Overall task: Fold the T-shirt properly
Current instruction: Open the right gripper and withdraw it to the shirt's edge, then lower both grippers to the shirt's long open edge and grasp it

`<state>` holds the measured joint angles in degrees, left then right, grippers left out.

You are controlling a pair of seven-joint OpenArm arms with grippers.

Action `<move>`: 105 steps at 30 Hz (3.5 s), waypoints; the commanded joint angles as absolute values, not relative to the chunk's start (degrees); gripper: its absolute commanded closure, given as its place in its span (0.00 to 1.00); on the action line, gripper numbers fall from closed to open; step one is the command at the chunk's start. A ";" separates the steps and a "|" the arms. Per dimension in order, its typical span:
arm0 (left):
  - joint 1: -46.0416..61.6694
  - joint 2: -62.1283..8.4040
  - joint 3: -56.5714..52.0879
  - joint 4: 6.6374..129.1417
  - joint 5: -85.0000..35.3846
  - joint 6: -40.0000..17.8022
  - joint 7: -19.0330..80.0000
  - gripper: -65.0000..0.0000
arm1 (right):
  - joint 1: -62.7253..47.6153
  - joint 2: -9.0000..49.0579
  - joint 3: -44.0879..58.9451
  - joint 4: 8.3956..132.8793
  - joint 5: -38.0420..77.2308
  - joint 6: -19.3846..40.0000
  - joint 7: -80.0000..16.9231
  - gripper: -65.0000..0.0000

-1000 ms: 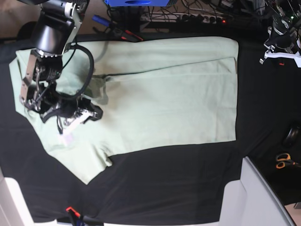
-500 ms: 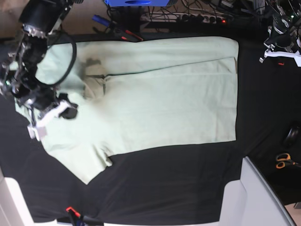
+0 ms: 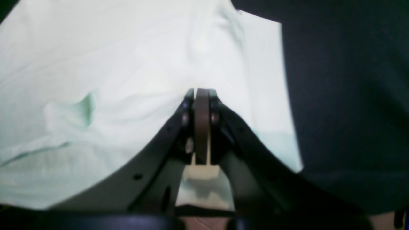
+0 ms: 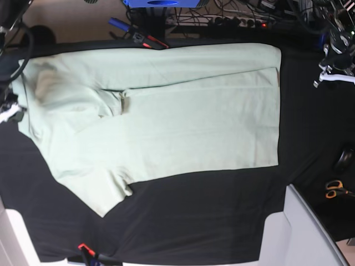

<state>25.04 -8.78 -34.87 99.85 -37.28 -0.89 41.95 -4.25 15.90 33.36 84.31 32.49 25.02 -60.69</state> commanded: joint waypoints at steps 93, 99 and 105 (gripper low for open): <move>-20.70 -19.74 3.91 45.23 -37.23 -0.75 40.66 0.00 | 33.27 23.16 -9.19 14.20 33.80 24.92 -14.81 1.00; -20.18 -18.07 4.44 45.32 -37.32 -0.75 40.92 0.00 | 33.27 23.16 -9.19 14.20 33.80 24.92 -14.90 1.00; -20.18 -16.57 4.53 45.58 -37.67 -0.75 40.92 0.00 | 32.31 23.16 -9.27 14.29 33.80 24.92 -14.81 1.00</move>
